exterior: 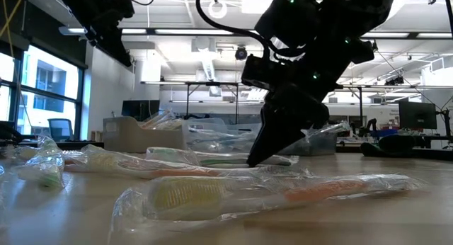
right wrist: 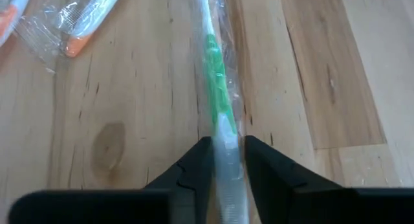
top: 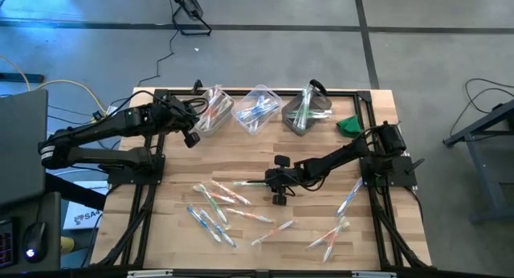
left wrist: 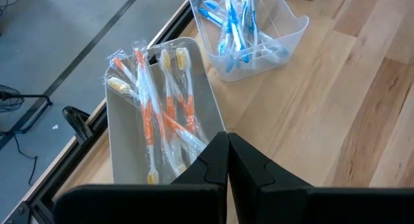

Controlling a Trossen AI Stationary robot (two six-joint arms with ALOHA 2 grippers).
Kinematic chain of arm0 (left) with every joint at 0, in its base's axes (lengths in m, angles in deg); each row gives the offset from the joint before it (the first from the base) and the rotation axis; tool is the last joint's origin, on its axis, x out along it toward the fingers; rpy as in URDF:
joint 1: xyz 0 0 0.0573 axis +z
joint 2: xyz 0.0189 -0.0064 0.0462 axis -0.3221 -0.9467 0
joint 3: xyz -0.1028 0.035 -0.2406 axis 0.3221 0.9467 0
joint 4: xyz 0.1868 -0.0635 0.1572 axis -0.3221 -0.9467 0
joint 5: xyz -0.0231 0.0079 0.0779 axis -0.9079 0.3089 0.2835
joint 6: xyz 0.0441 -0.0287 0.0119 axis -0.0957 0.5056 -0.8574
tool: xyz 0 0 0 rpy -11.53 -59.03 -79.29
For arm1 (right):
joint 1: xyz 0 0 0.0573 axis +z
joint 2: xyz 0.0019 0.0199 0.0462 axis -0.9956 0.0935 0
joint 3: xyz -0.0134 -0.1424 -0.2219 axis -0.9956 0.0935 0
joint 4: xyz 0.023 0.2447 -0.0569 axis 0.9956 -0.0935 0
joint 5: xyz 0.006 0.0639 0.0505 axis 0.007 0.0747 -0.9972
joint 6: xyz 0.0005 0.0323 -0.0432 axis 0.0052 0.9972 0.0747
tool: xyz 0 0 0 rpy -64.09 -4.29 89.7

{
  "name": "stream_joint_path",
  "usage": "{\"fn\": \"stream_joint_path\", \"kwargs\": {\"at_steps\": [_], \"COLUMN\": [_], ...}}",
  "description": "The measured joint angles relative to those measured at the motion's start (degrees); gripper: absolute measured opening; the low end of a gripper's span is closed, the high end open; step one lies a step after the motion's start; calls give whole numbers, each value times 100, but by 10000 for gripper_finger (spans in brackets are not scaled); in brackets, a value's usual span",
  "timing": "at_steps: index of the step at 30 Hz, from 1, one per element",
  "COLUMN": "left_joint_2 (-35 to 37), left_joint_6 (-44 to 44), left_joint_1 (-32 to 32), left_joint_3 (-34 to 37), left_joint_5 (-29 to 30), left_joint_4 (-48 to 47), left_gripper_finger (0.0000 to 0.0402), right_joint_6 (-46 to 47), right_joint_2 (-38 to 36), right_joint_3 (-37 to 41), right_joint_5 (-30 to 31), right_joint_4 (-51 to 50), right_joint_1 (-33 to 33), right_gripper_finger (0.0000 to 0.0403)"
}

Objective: Pick & Place Toothbrushes
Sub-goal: Put the green toothbrush into the black bin

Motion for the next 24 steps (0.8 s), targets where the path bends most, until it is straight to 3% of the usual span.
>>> {"fn": "stream_joint_path", "kwargs": {"at_steps": [6,16,24], "left_joint_2": [2,1,2], "left_joint_6": [1,0,-1], "left_joint_1": [2,2,2], "left_joint_3": [0,0,-4], "left_joint_5": [0,0,1], "left_joint_4": [0,-2,-4], "left_gripper_finger": [1,1,1], "right_joint_6": [-4,-4,-131], "right_joint_2": [-2,-49,-759], "right_joint_3": [0,-8,-59], "right_joint_5": [-104,46,440], "right_joint_4": [-4,-37,-232], "right_joint_1": [-1,168,161], "right_gripper_finger": [41,40,40]}}
